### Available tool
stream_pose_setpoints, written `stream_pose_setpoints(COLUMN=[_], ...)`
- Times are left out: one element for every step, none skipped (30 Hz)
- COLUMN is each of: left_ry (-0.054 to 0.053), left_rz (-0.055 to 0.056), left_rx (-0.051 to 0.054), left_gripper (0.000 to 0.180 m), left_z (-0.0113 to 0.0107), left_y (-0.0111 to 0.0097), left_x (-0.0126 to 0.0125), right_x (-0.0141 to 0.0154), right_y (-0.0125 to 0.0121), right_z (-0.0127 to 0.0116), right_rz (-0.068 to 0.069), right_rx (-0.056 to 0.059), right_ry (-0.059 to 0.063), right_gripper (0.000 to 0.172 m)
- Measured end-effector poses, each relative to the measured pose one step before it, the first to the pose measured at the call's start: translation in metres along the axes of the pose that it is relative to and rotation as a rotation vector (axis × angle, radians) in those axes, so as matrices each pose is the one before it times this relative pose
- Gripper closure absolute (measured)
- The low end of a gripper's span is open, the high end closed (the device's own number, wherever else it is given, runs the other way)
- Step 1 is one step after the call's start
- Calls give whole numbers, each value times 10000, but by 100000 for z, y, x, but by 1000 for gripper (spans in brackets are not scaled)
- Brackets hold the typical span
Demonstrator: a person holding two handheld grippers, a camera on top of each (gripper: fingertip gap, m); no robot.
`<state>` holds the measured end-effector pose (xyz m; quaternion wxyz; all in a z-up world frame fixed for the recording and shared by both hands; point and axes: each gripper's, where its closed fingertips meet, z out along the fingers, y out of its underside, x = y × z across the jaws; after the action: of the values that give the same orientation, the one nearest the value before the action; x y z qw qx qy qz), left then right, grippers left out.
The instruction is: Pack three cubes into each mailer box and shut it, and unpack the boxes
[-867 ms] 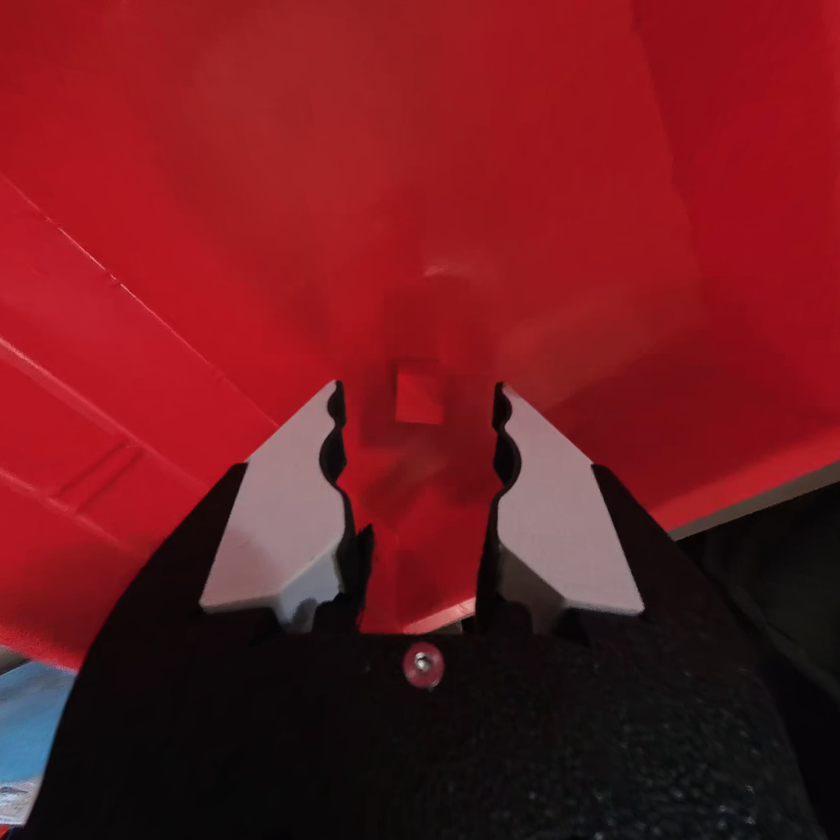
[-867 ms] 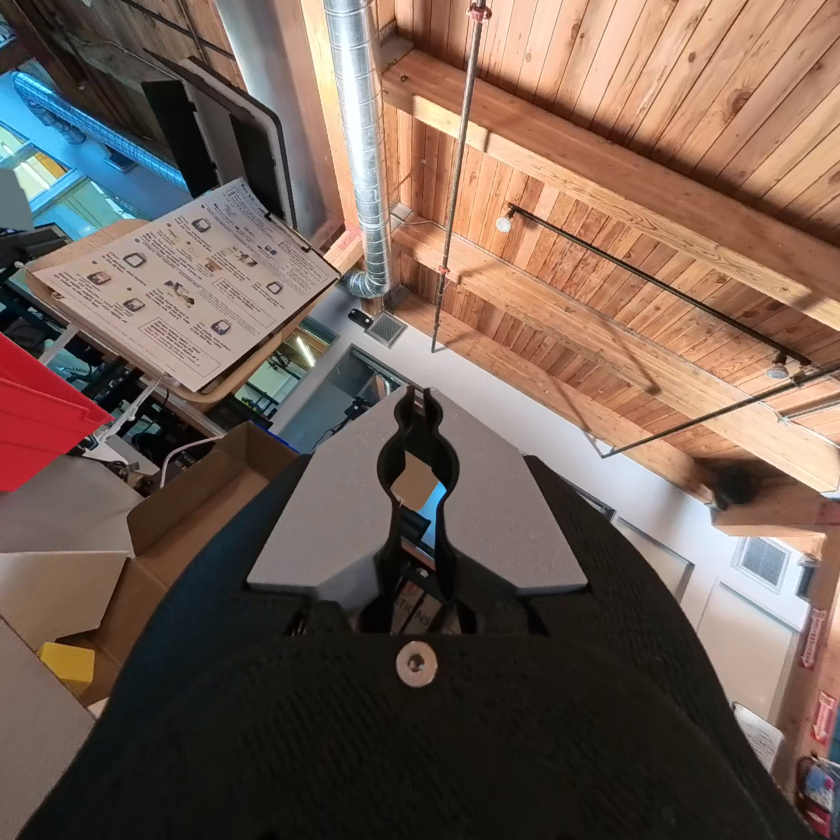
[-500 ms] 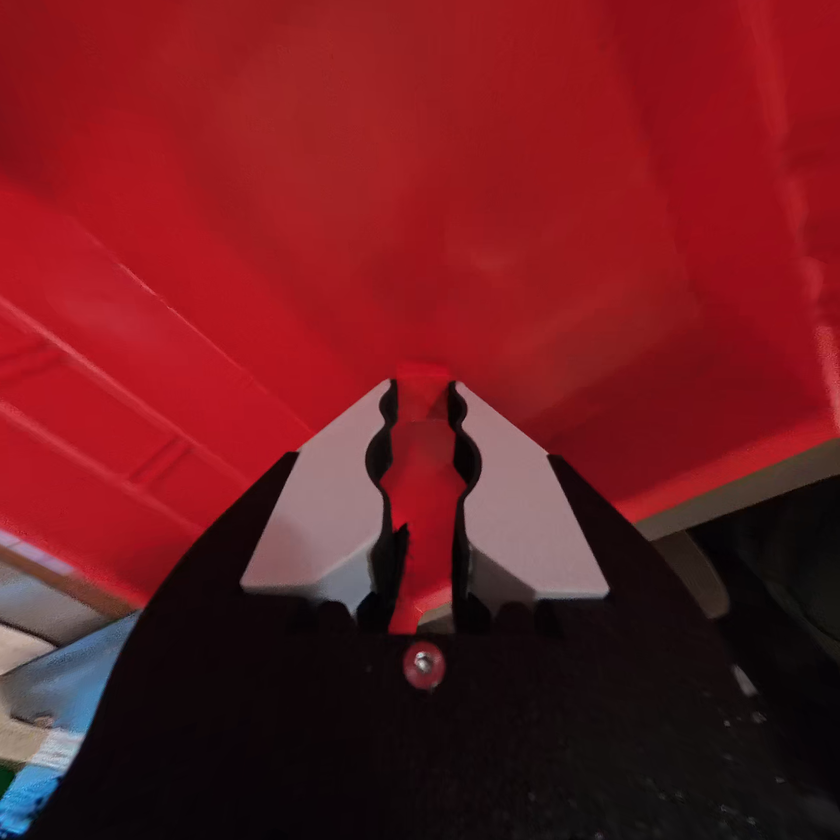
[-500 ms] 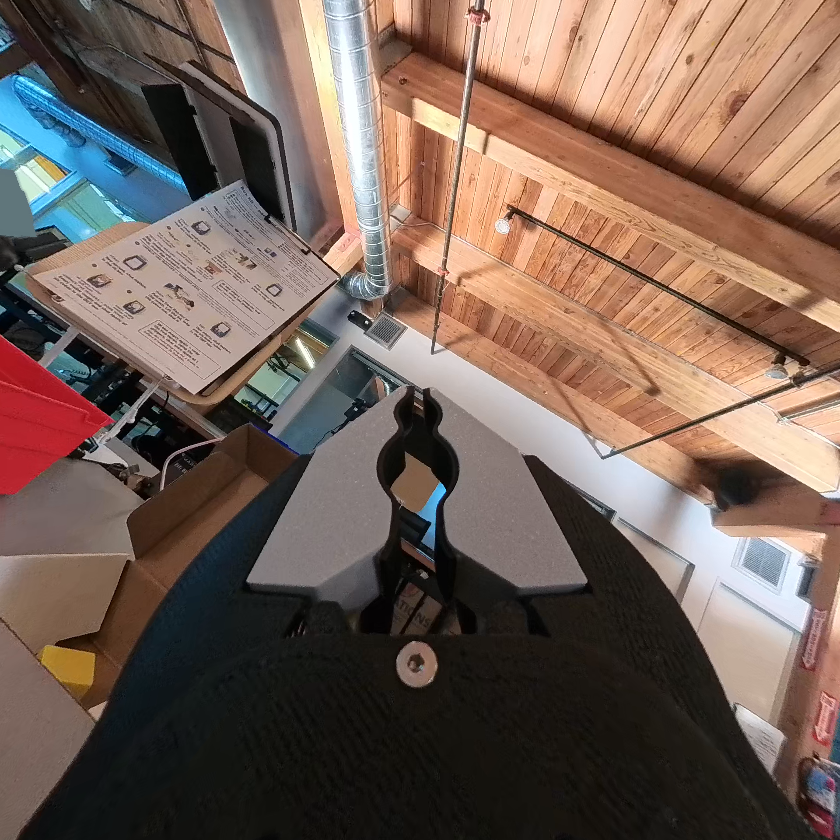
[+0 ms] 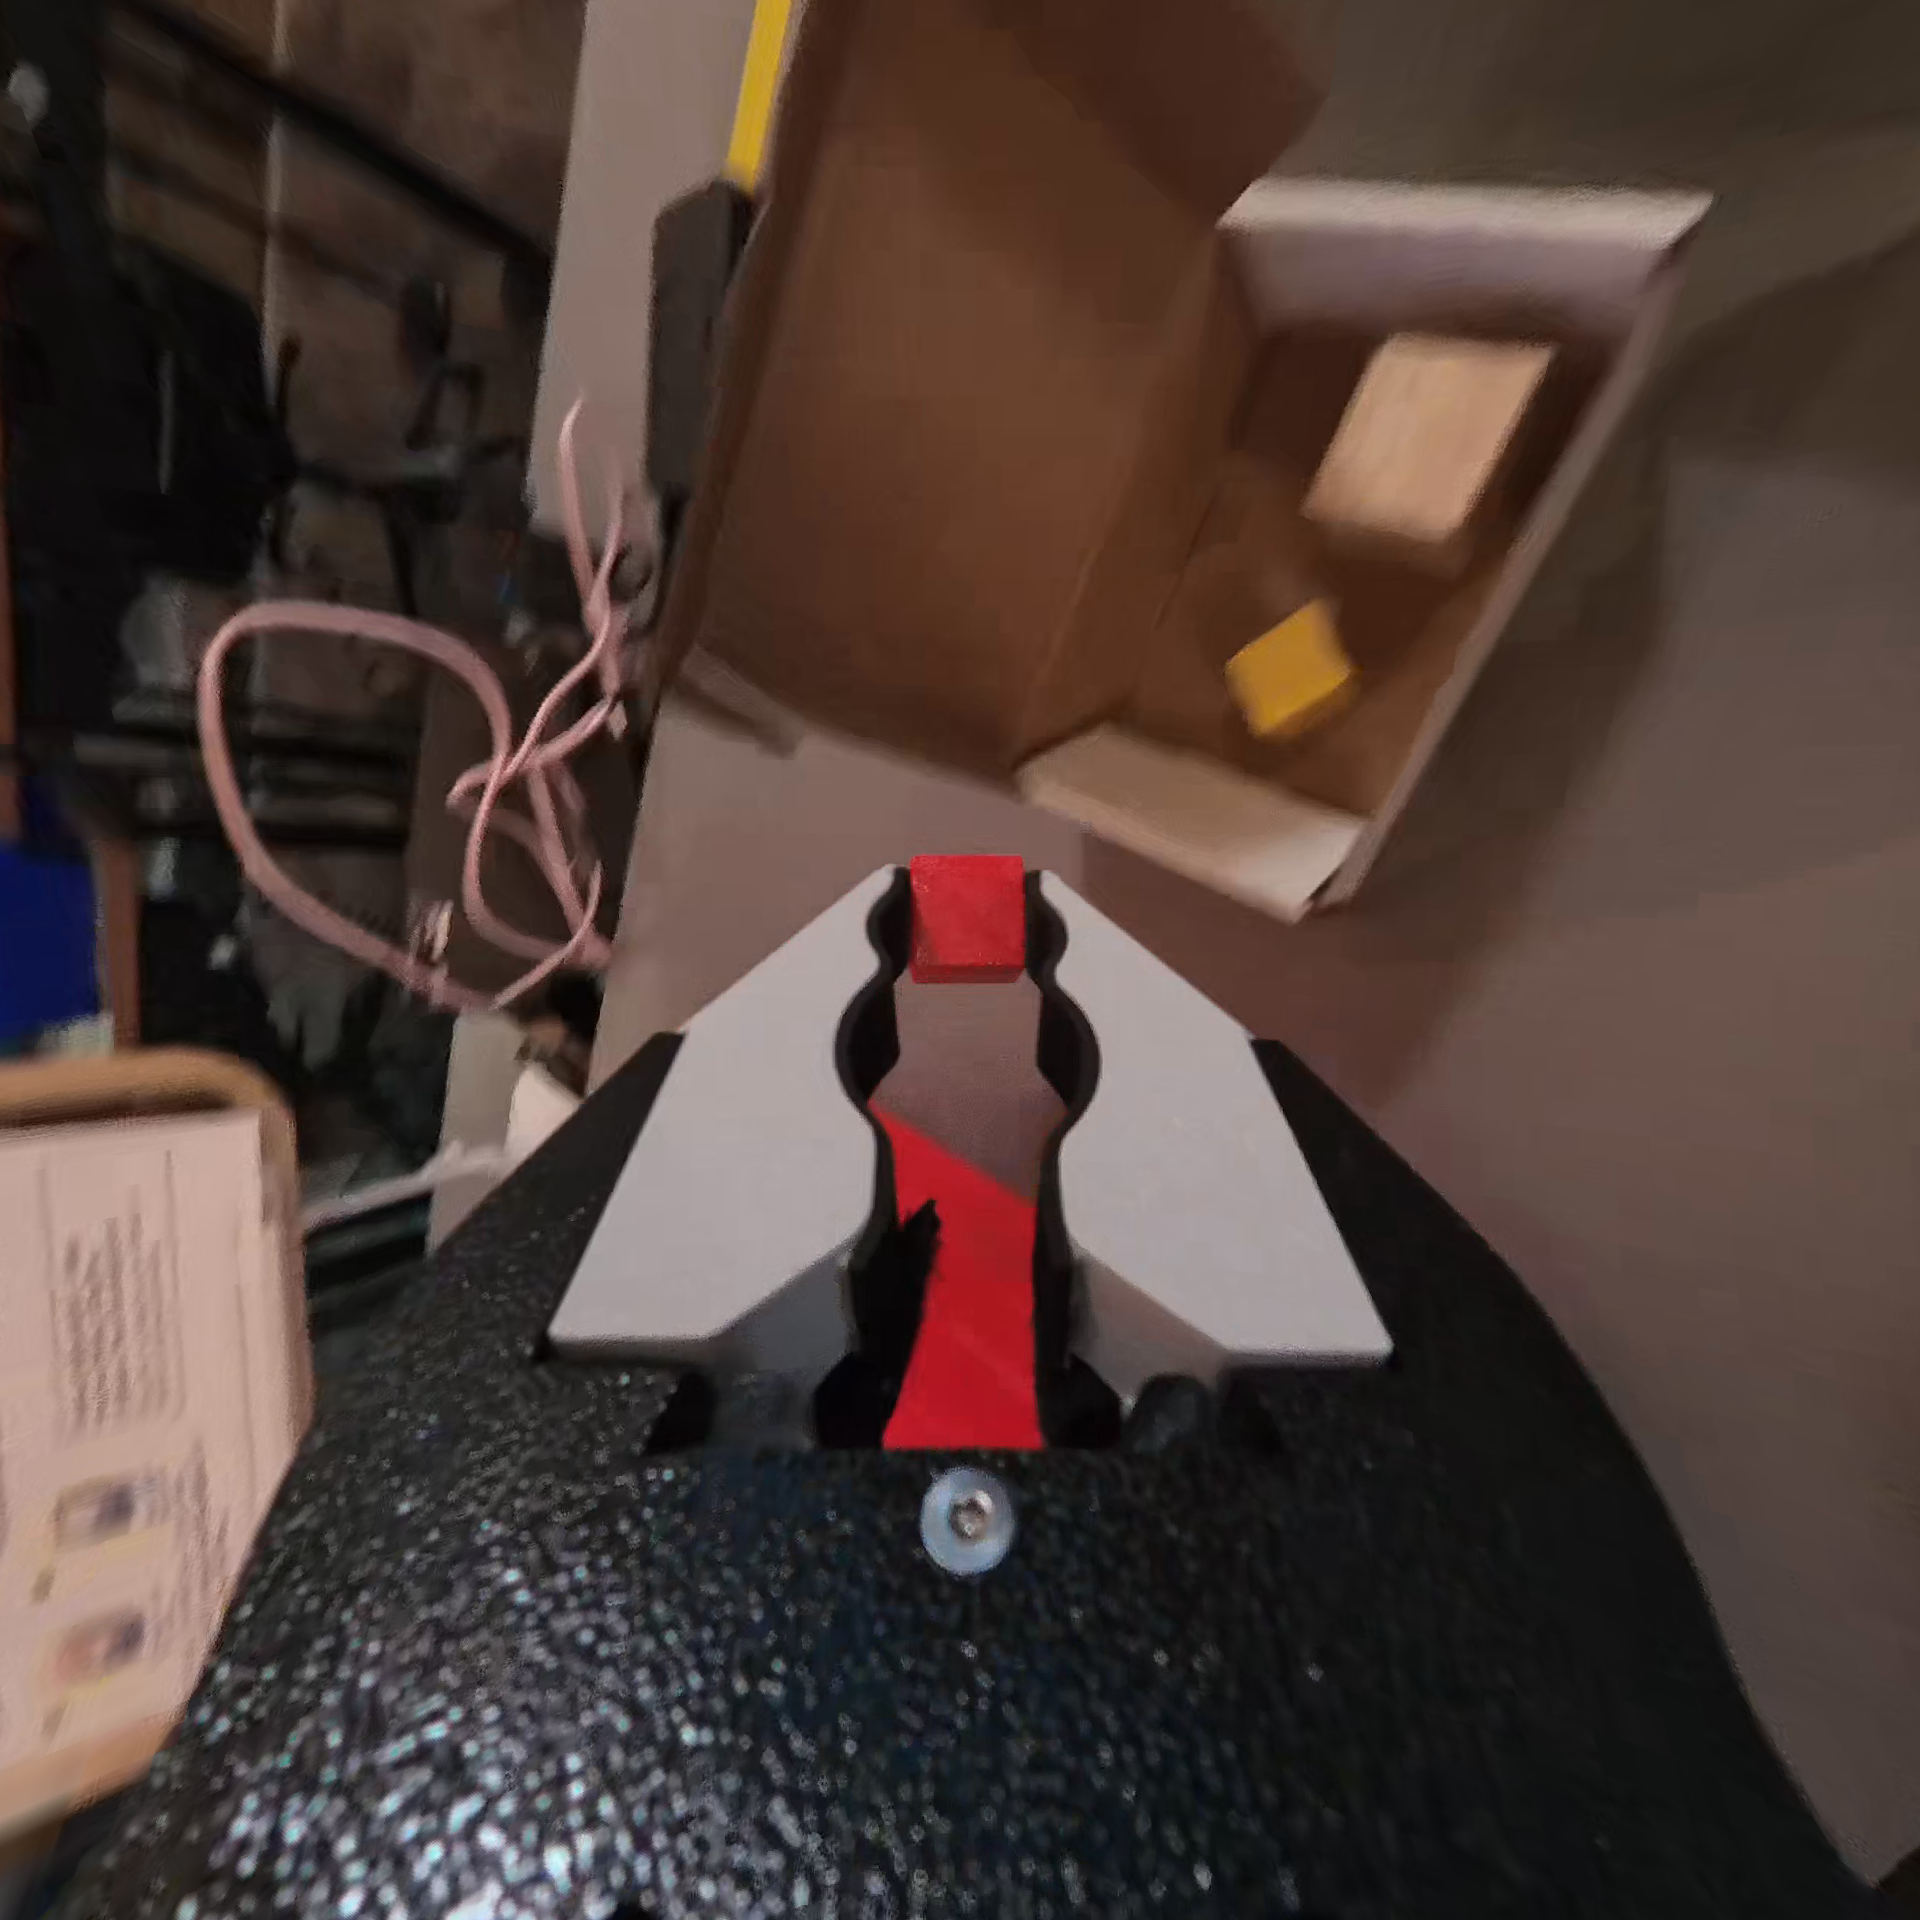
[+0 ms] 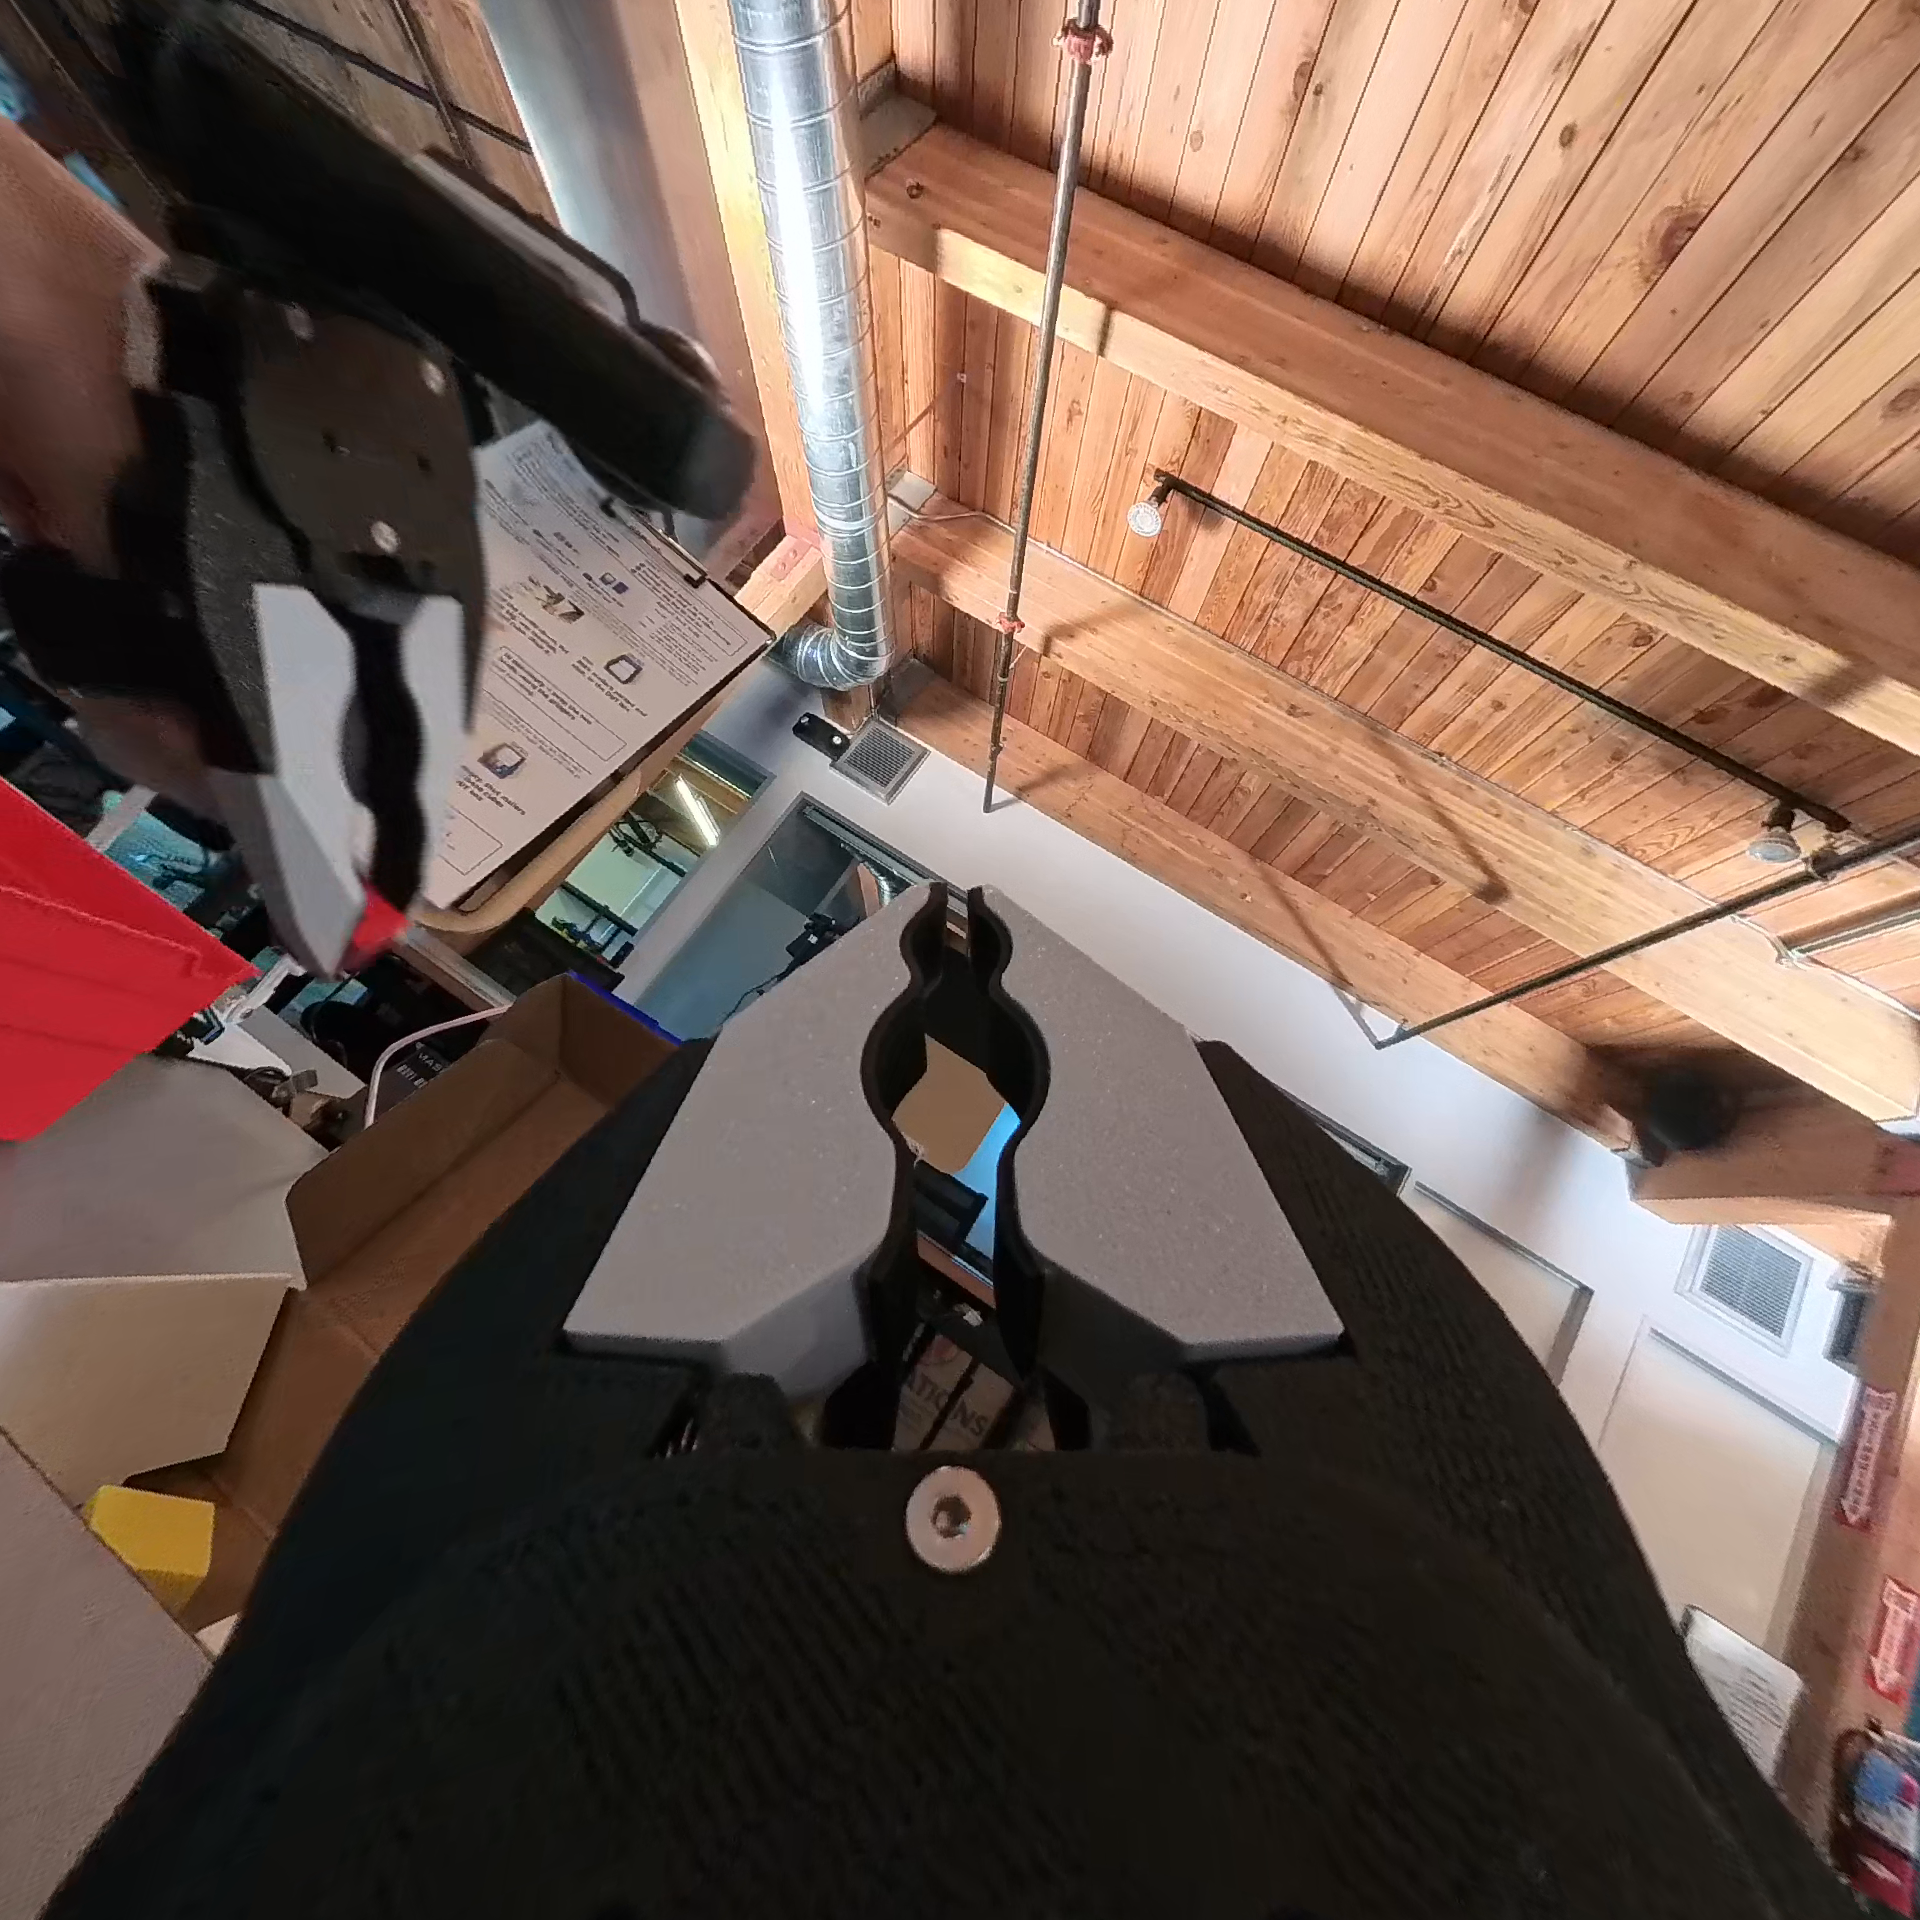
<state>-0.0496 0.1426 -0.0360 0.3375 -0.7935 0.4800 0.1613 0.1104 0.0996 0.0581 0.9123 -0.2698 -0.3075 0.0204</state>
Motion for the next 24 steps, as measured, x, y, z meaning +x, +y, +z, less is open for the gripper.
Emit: stream_pose_setpoints(left_ry=[472,390,162,-102,-175,16,214,350,373,218,-6,-67,-50,-8,36,92,89,67,72,3,66,175,241,176], left_rz=[153,167,212,224,198,121,-36,-157,-135,-95,-70,-25,-19,-37,-92,-138,-148,-105,-50,-181,-385,-581,-684,-680], left_rx=[219,28,-110,-150,-79,-36,-39,-32,0,4,-15,-88,-112,-47,36,74,116,143,158,247,361,427,405,408], left_gripper=[161,161,161,161,161,161,161,161,161,161,160,158,155,151,148,145,143,143,146,146,147,148,149,149], left_z=[605,855,996,1053,1009,964,896,821,755,691,629,554,457,339,177,28,-167,-360,-586,-811,-972,-1073,-1171,-1211], left_y=[-1429,-993,-626,-434,-404,-354,-271,-222,-201,-118,-29,126,176,94,-14,-73,-127,-140,-80,-63,-142,-204,-176,-181], left_x=[1131,915,478,-24,-163,105,362,537,558,308,-31,-144,-121,-67,-10,68,53,3,-45,-278,-358,-348,-311,-397], right_x=[-4,5,-5,-17,11,41,21,45,46,35,29,20,27,30,11,42,60,87,146,202,166,130,-45,-312], right_y=[-22,7,6,0,2,22,6,1,-10,-7,5,16,-7,4,2,21,23,55,87,122,189,309,448,653], right_z=[-4,14,15,-5,6,0,4,-4,-11,-8,5,-5,6,1,3,-2,-4,3,3,10,18,67,96,111], right_rz=[14,0,-5,4,10,10,14,17,15,14,9,8,10,8,6,3,1,4,16,39,52,49,-63,-280], right_rx=[8,-6,-3,1,-1,-8,-4,1,7,4,-3,-8,-2,1,-5,-12,-13,-28,-44,-60,-88,-138,-215,-303], right_ry=[-10,-6,-5,-16,-8,6,1,8,14,11,5,1,10,8,7,20,32,46,73,91,62,19,-87,-210], right_gripper=[170,170,170,170,170,170,170,170,170,170,170,170,170,170,170,170,169,169,169,168,167,165,162,161])
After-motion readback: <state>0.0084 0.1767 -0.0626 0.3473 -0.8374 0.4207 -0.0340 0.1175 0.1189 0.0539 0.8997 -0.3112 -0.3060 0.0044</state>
